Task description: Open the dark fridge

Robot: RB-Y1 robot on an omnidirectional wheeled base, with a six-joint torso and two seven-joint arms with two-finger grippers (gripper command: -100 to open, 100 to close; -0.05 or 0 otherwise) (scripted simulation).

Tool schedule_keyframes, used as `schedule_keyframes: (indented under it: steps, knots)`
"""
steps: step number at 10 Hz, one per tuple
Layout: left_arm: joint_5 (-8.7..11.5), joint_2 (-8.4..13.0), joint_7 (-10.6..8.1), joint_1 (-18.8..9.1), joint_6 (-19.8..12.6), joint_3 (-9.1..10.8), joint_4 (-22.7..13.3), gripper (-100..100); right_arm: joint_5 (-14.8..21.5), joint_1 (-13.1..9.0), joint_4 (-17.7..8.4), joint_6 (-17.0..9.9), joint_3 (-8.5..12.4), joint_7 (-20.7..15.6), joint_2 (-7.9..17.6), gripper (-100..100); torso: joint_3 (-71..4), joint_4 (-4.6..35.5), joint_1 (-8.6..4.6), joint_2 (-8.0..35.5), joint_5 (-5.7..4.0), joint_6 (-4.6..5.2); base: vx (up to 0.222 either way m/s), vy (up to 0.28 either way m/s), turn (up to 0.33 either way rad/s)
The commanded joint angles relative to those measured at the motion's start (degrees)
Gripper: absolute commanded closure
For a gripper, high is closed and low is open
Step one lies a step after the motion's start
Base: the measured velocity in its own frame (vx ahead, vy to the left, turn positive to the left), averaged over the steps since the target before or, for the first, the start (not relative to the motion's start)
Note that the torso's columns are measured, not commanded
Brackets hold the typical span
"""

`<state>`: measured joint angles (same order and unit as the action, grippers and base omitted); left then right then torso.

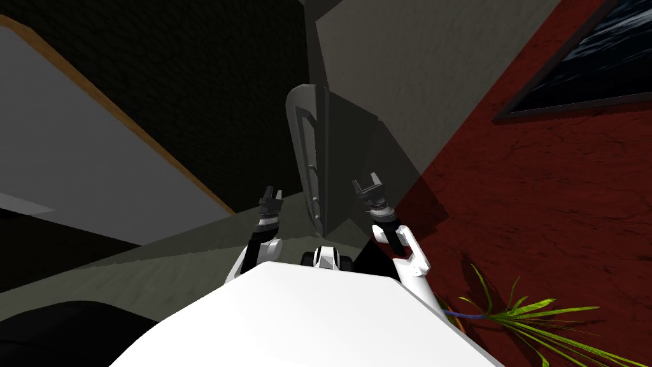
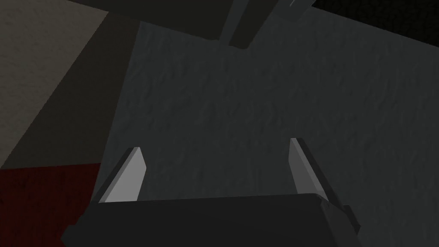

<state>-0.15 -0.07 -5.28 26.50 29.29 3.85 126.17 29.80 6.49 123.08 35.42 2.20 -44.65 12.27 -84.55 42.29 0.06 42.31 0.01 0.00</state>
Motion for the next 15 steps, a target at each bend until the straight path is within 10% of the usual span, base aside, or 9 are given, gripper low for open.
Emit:
schedule_keyframes:
  steps: [1, 15]
  knots:
    - [0.0, 0.0, 0.0, -0.01, 0.0, 0.0, 0.0, 0, 2.7, -2.36, -1.86, 1.71, 0.35, -4.25, -0.01, -100, 0.02, 0.01, -0.1, 0.04, -0.02, -0.01, 0.06, 0.131, -0.171]
    - [0.0, 0.01, 0.0, -0.01, 0.0, 0.0, 0.0, 0, 14.34, -10.92, -10.63, 9.41, 2.4, -23.74, -0.64, -100, -0.02, -0.01, -0.11, -0.02, -0.02, -0.01, 0.049, 0.112, -0.108]
